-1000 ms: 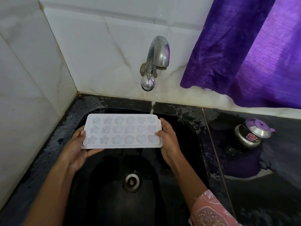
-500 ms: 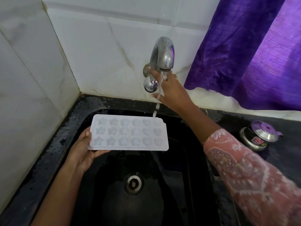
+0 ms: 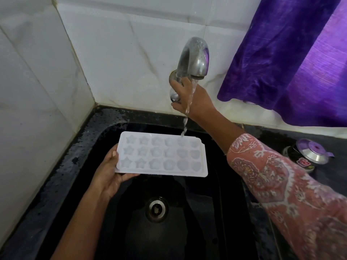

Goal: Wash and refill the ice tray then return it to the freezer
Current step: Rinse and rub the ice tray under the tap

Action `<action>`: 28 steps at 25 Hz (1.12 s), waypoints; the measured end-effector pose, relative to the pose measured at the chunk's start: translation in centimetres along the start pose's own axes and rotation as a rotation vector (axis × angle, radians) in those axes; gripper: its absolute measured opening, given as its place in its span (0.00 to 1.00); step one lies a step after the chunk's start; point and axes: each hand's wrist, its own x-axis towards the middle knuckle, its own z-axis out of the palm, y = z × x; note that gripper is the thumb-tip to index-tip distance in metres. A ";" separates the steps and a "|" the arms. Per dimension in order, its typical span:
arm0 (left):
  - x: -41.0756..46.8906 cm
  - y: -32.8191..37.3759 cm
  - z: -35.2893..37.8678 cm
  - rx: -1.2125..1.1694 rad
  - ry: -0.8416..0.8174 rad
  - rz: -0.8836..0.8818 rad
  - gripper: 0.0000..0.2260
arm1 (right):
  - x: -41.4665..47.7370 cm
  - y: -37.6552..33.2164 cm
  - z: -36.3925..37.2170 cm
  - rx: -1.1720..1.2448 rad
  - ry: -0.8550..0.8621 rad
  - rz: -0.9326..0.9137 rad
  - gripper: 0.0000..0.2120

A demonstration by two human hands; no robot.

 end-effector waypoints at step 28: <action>-3.7 -0.1 0.2 -0.126 -0.070 0.013 0.12 | -17.0 -2.8 3.2 0.407 -0.144 0.543 0.18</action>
